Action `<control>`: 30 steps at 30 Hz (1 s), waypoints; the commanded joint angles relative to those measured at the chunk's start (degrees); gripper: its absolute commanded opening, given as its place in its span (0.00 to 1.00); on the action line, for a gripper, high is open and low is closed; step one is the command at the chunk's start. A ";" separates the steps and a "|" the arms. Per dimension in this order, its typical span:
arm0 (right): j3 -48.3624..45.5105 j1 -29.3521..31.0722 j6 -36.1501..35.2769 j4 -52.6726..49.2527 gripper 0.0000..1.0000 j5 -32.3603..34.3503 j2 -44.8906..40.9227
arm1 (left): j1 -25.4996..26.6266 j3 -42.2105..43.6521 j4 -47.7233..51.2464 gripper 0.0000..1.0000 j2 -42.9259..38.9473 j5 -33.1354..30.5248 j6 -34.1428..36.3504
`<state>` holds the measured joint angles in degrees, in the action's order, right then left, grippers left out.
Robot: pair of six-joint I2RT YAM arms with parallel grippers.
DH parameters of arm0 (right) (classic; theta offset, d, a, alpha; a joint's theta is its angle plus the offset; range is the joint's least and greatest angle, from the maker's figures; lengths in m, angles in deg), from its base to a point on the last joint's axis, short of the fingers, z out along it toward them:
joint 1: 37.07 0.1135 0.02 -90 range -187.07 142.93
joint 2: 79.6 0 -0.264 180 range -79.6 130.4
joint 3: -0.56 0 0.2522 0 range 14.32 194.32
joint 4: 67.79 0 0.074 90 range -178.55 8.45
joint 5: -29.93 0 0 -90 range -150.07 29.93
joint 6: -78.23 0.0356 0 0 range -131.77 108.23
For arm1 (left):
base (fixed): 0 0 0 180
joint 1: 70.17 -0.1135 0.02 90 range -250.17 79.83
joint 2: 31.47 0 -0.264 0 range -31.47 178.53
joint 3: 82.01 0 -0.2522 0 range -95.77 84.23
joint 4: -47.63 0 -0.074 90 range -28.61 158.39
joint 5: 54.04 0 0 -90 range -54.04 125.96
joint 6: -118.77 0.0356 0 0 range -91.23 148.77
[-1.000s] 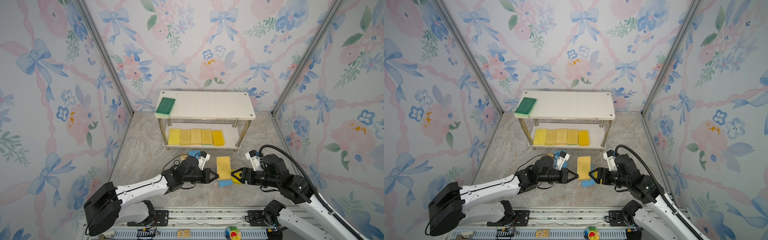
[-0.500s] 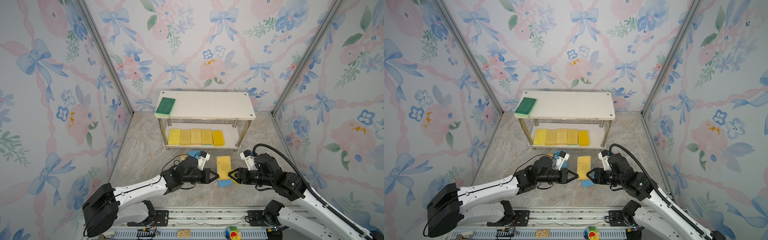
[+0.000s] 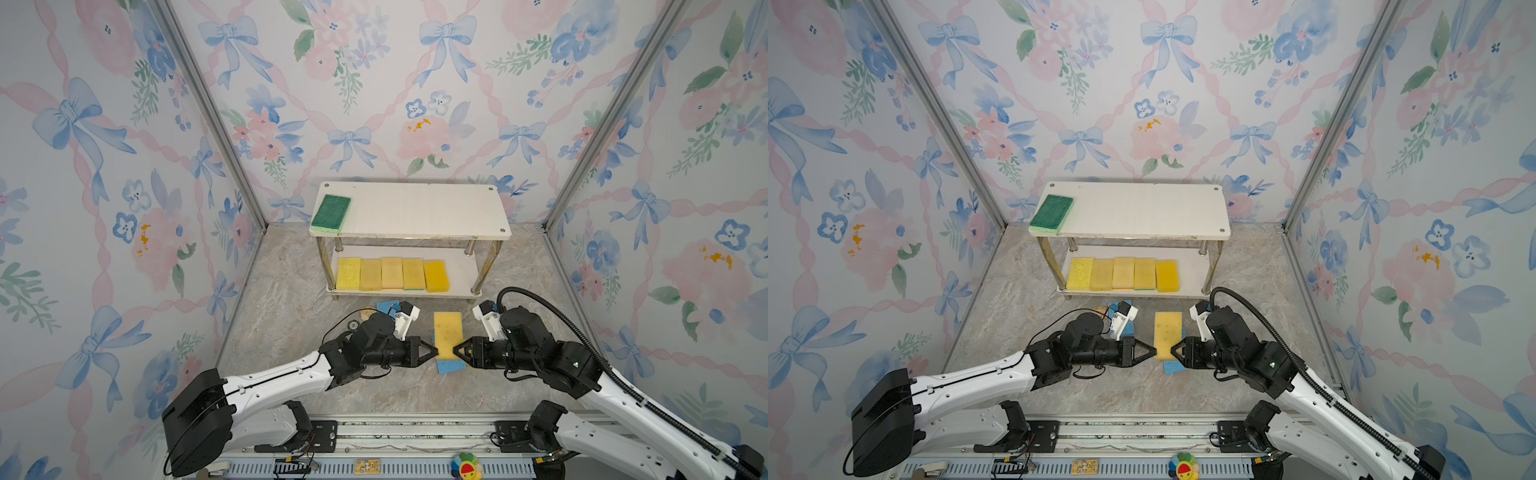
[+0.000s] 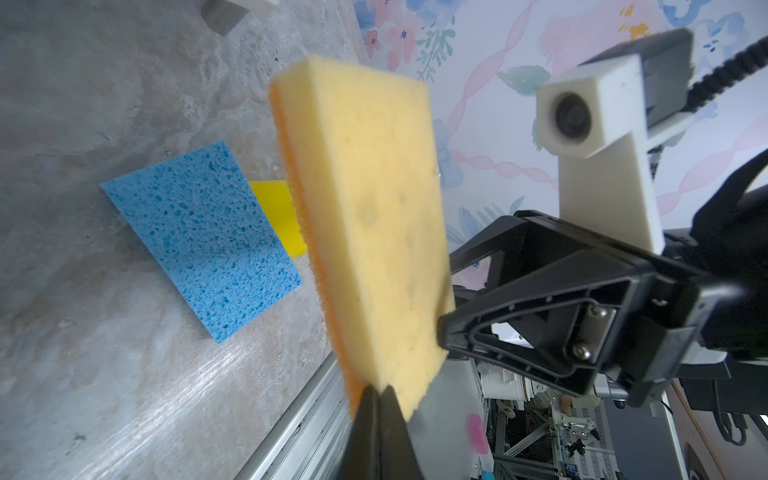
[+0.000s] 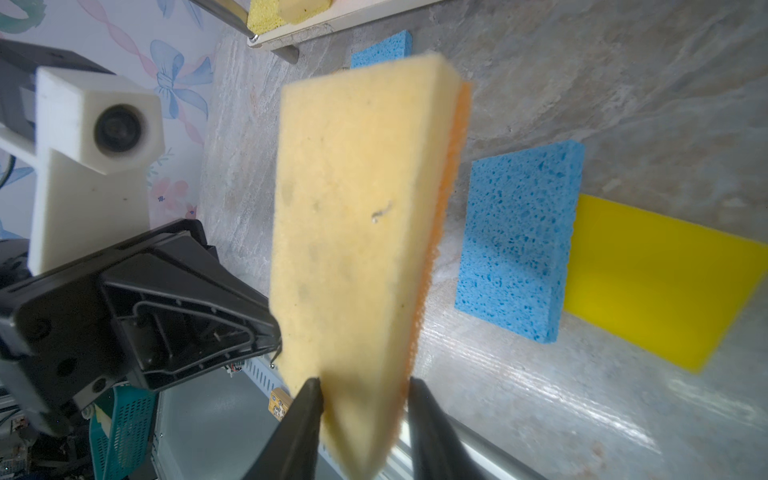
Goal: Place and organize the cleaning sponges onto the shelf
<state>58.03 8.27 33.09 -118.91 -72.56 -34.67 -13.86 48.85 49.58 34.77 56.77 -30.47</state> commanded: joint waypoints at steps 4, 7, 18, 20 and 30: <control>1.52 1.41 0.19 0.77 0.26 1.59 0.85 | 0.38 -0.42 0.67 0.02 -1.19 -0.34 -0.30; 1.82 1.82 0.17 0.67 0.19 2.01 1.08 | 0.44 -0.46 0.65 0.02 -1.24 -0.32 -0.34; 1.87 2.21 0.21 0.30 0.03 2.99 1.13 | 0.02 -0.16 1.25 0.34 -3.33 -0.78 0.31; 2.02 2.16 -0.08 -0.24 0.03 3.12 0.91 | -0.79 0.46 1.53 0.48 -4.64 -0.63 0.29; 9.10 2.13 -3.28 -4.92 0.02 4.05 0.76 | -9.65 5.15 8.67 0.73 -19.29 -2.87 1.41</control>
<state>63.31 9.91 31.69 -121.62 -69.44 -33.49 -21.66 52.55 54.04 19.25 55.66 -30.49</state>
